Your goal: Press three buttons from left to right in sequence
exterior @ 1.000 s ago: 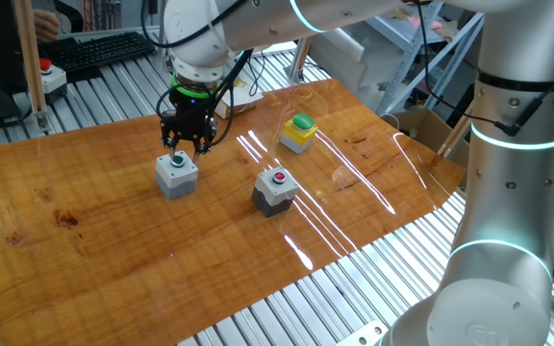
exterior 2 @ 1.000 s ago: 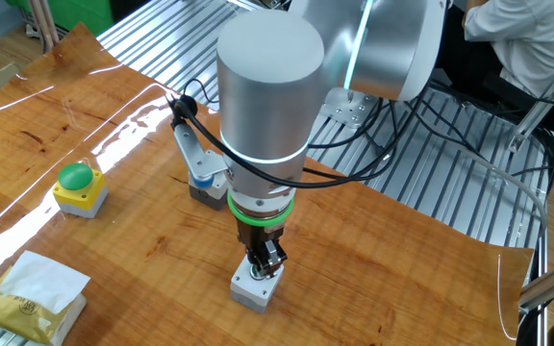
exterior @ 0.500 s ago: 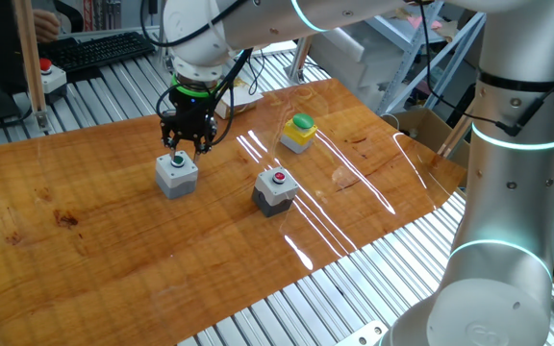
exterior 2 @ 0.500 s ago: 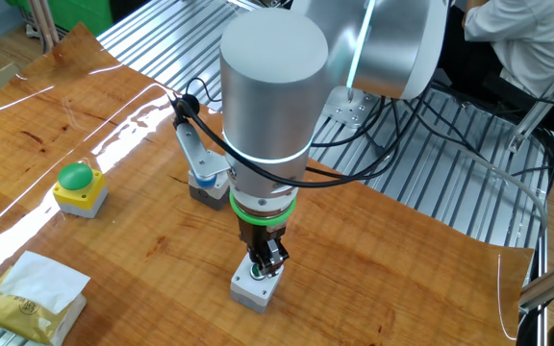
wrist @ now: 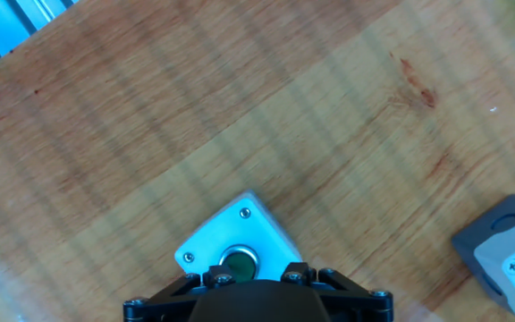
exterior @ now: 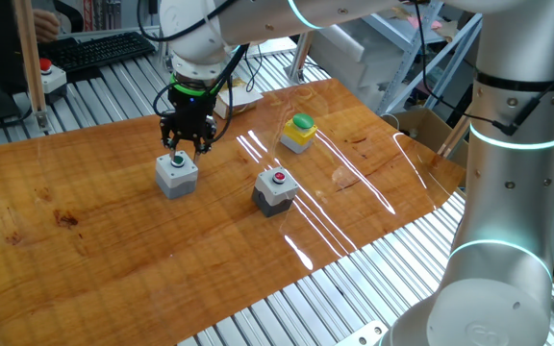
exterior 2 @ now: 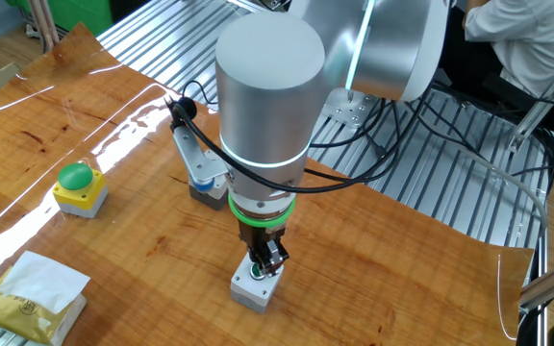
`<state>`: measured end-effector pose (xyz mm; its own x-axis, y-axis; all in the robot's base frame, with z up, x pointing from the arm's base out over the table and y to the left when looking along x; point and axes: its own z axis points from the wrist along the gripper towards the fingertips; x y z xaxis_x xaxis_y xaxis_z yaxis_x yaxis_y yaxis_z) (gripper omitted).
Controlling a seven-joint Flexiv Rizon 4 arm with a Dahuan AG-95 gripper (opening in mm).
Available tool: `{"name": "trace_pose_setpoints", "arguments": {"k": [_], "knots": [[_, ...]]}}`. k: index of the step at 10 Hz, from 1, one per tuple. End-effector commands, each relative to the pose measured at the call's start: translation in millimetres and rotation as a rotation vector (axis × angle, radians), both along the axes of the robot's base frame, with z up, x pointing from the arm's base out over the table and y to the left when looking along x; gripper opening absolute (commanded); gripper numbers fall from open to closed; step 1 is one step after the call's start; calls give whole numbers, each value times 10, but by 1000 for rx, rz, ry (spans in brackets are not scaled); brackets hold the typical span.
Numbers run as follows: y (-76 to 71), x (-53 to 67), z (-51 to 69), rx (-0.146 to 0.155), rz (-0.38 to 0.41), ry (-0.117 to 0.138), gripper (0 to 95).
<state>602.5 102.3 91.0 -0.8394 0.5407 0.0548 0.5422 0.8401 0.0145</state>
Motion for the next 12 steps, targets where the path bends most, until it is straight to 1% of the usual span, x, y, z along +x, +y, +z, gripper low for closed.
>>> {"name": "trace_pose_setpoints", "arguments": {"k": [1,2,3,4,6,7,10,11,12], "knots": [[-31,-36,-14,3,11,-5,380],[-93,-64,-27,7,24,-7,380],[-159,-75,-31,15,28,-5,380],[-191,-68,-34,16,31,-5,380],[-196,-65,-34,17,21,-4,380],[-196,-65,-33,25,18,-5,380],[-192,-53,-20,26,40,-7,380],[-186,-44,-7,26,47,-7,190],[-174,-39,13,25,75,-9,190]]}}
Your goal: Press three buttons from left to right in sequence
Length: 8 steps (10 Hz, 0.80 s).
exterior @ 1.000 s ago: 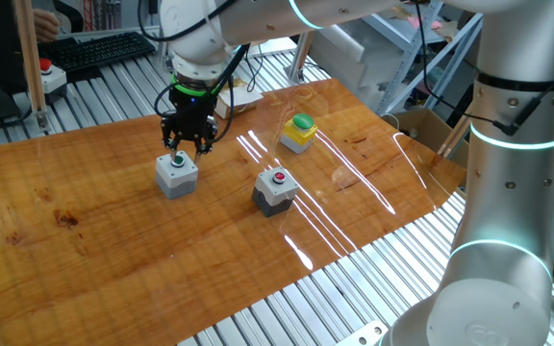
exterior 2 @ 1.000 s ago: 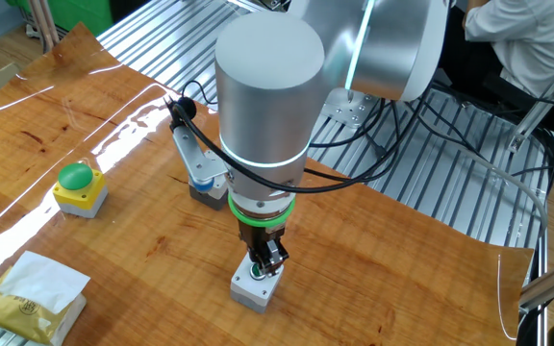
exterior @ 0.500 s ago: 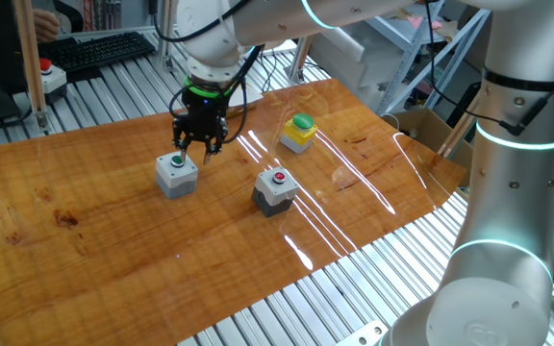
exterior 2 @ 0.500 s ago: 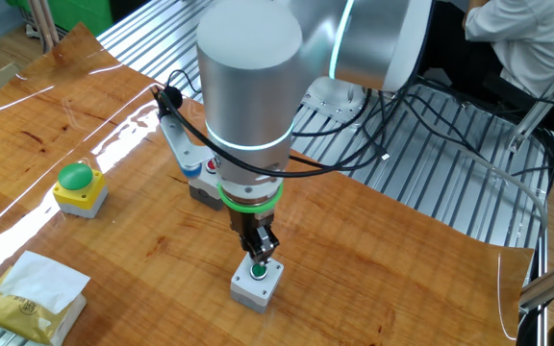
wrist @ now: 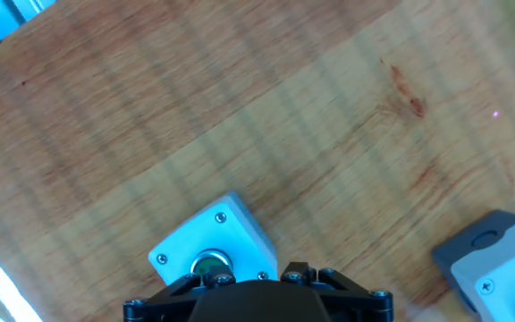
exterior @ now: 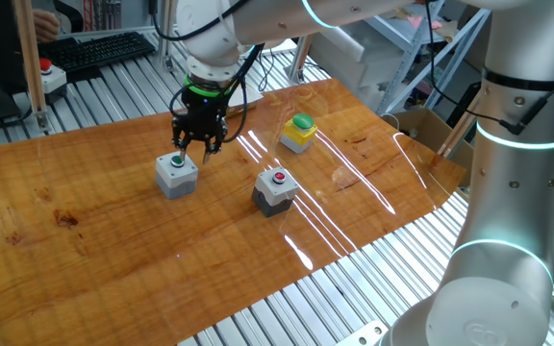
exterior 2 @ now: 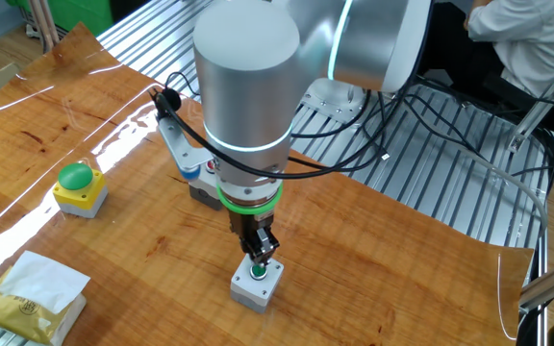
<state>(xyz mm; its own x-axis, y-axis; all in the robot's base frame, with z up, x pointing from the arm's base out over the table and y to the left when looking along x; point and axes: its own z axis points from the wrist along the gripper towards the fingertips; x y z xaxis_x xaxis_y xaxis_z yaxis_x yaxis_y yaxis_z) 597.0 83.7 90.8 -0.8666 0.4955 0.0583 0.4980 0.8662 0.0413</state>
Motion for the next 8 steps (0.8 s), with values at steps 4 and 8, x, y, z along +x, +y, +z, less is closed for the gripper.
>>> {"name": "trace_pose_setpoints", "arguments": {"k": [4,8], "knots": [[69,49,43,-1,6,5,190],[73,56,8,-1,5,0,190]]}}
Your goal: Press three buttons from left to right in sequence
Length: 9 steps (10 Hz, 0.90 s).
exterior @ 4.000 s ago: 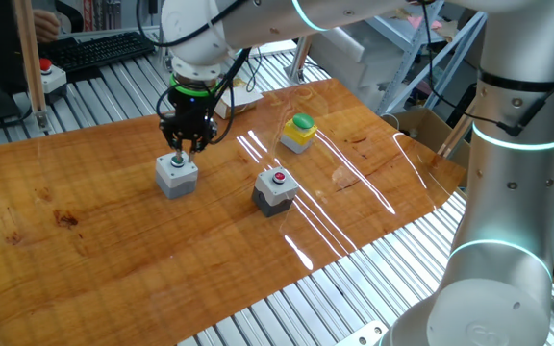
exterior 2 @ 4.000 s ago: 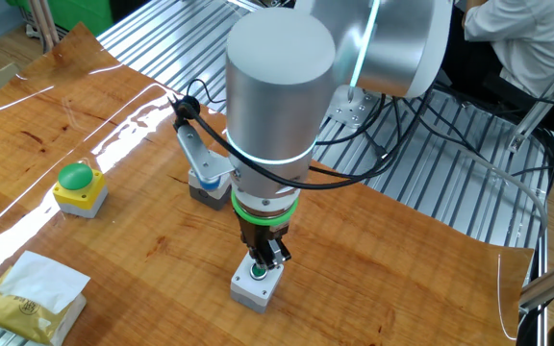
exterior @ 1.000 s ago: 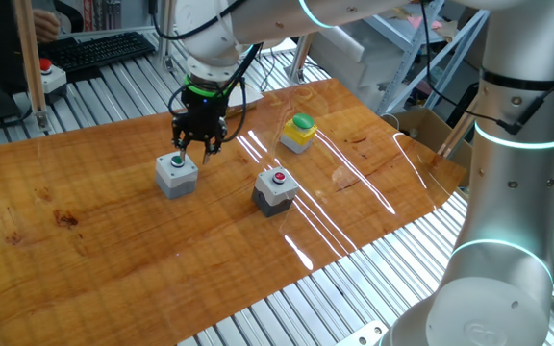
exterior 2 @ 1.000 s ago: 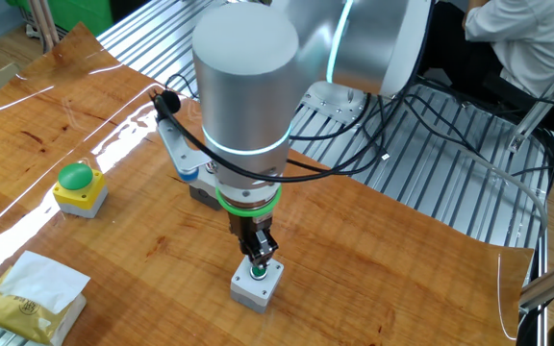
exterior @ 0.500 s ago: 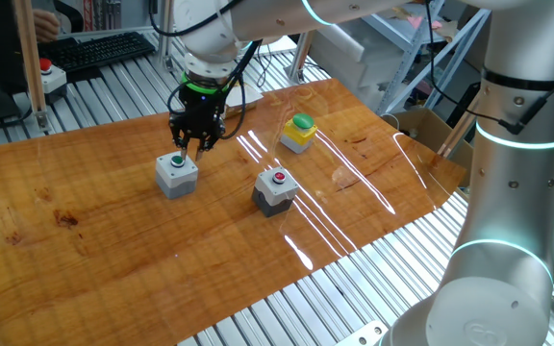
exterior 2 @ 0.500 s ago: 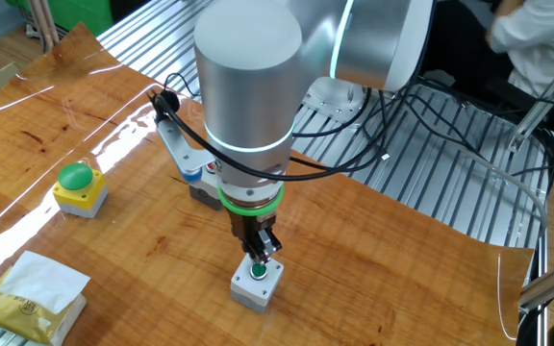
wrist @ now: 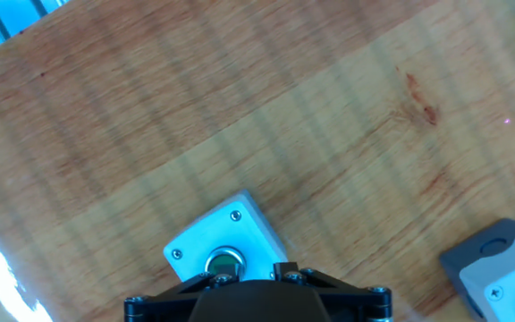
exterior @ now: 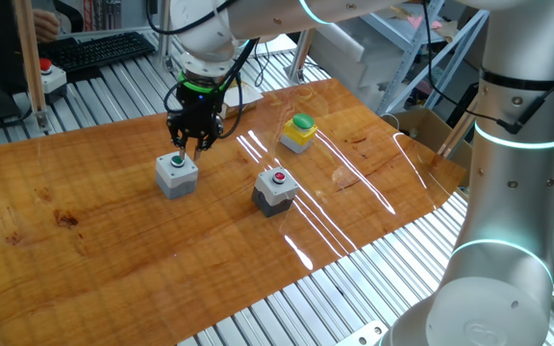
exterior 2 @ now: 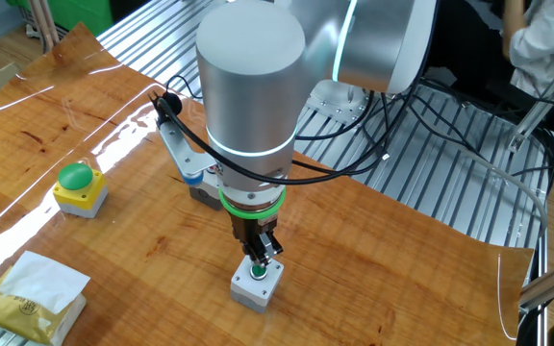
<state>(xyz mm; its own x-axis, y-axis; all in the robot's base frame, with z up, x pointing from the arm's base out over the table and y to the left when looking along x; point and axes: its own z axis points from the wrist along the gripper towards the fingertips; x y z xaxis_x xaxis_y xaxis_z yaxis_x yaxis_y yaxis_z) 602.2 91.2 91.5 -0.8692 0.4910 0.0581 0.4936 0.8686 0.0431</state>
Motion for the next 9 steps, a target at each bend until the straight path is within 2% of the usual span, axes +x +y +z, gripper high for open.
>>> {"name": "trace_pose_setpoints", "arguments": {"k": [1,9], "knots": [[6,6,-21,1,-3,-3,190],[29,11,-16,19,-27,-9,190]]}}
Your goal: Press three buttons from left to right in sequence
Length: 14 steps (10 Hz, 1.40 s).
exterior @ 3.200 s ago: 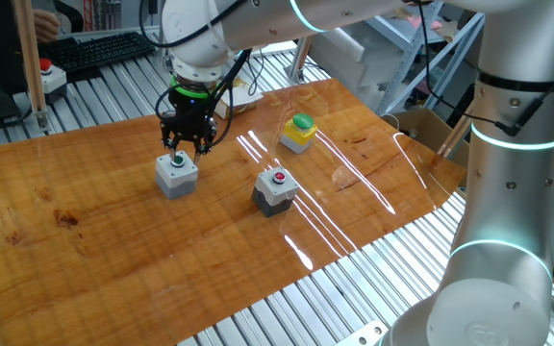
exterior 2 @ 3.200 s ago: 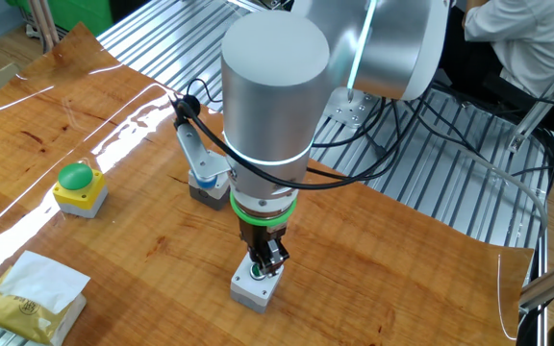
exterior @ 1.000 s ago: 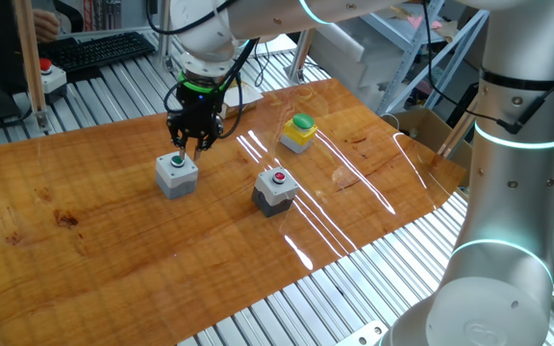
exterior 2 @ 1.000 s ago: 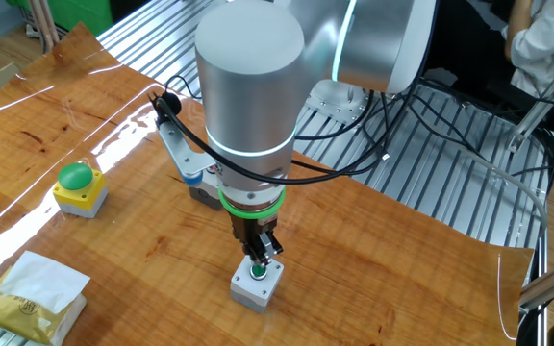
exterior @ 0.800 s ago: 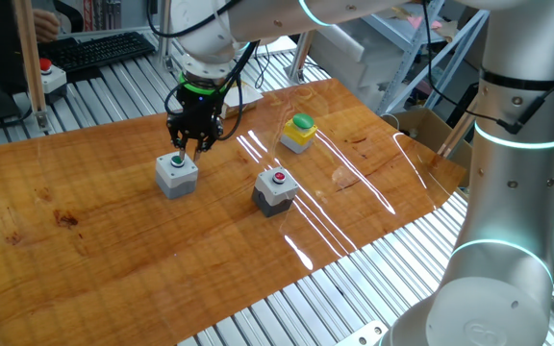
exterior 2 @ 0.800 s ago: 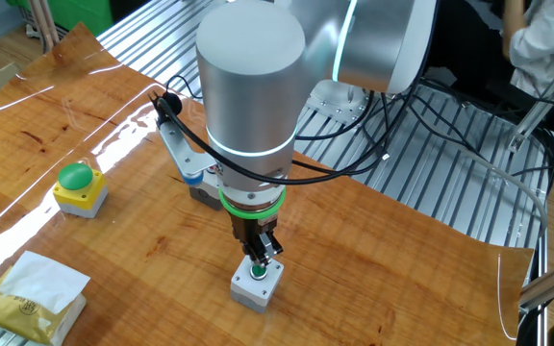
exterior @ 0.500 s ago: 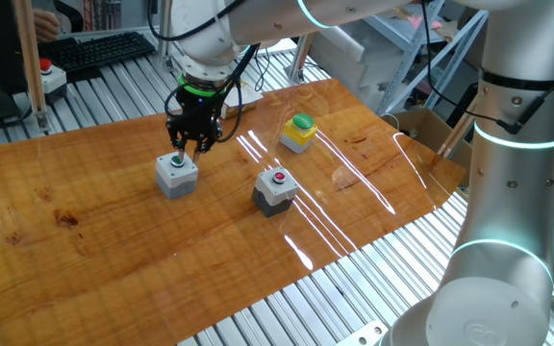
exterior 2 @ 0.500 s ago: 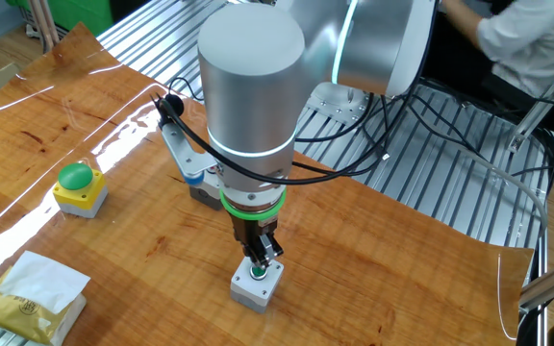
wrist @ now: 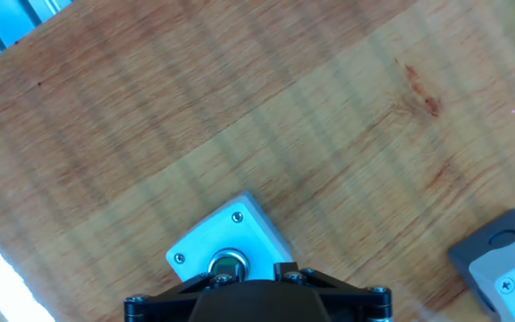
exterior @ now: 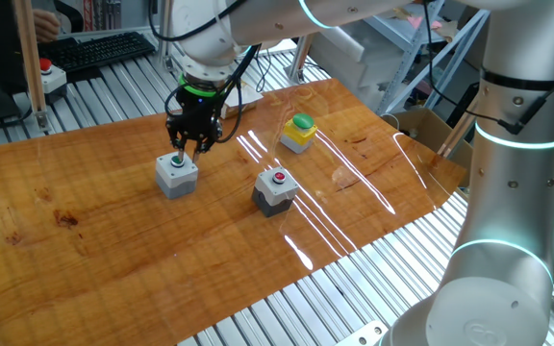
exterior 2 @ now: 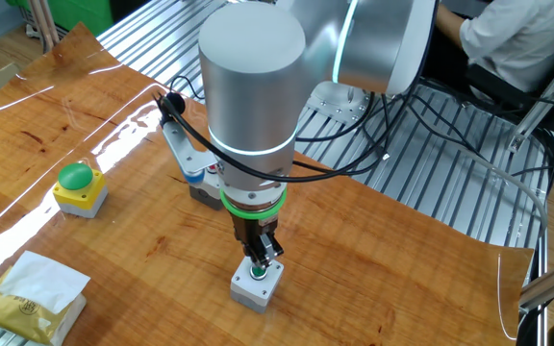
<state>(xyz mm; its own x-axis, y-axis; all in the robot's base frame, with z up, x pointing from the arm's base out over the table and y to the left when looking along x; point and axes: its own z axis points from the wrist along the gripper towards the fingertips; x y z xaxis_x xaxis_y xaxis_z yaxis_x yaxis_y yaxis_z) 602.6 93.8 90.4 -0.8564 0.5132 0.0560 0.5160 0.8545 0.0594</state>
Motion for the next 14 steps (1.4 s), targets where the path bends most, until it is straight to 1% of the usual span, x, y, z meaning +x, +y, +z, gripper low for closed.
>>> {"name": "trace_pose_setpoints", "arguments": {"k": [1,5,6,9,12,14], "knots": [[4,9,-17,9,-3,0,380],[9,17,-32,11,-10,-2,380],[9,19,-37,17,-9,-2,380],[11,20,-42,6,-16,-5,380],[11,17,-44,8,-16,-2,380],[13,14,-73,7,-5,-4,380]]}}
